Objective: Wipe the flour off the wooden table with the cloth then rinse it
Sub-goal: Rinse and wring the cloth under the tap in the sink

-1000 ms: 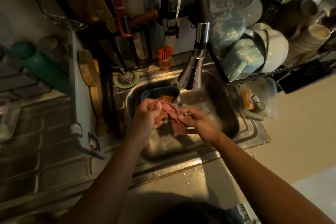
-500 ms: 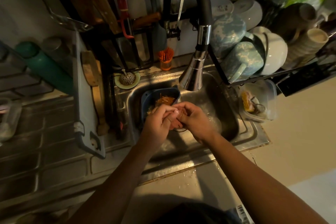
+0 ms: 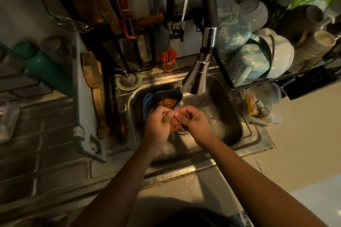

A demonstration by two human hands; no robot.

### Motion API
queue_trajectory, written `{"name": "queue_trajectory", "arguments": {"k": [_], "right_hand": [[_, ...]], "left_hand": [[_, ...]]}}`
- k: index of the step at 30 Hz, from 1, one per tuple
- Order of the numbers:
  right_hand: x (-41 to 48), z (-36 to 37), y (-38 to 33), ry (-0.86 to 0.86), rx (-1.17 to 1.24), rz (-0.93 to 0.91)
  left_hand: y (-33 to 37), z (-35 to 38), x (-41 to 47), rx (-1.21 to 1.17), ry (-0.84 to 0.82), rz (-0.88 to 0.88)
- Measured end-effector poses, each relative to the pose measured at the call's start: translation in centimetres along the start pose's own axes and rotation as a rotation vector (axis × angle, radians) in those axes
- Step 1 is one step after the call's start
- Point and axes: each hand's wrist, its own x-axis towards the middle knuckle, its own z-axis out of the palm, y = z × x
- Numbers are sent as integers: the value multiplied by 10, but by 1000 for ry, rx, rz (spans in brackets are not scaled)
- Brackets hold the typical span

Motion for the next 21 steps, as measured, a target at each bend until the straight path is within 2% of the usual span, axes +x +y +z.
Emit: {"name": "queue_trajectory", "arguments": {"k": [5, 10, 13, 21], "right_hand": [[3, -7, -3, -69, 195, 172], [4, -9, -2, -128, 156, 206], [5, -11, -4, -110, 8, 111], [-1, -5, 1, 65, -194, -197]], "left_hand": [[-8, -2, -2, 123, -214, 99], [-11, -1, -2, 47, -136, 224], [-8, 3, -5, 8, -101, 207], [4, 10, -2, -236, -56, -65]]}}
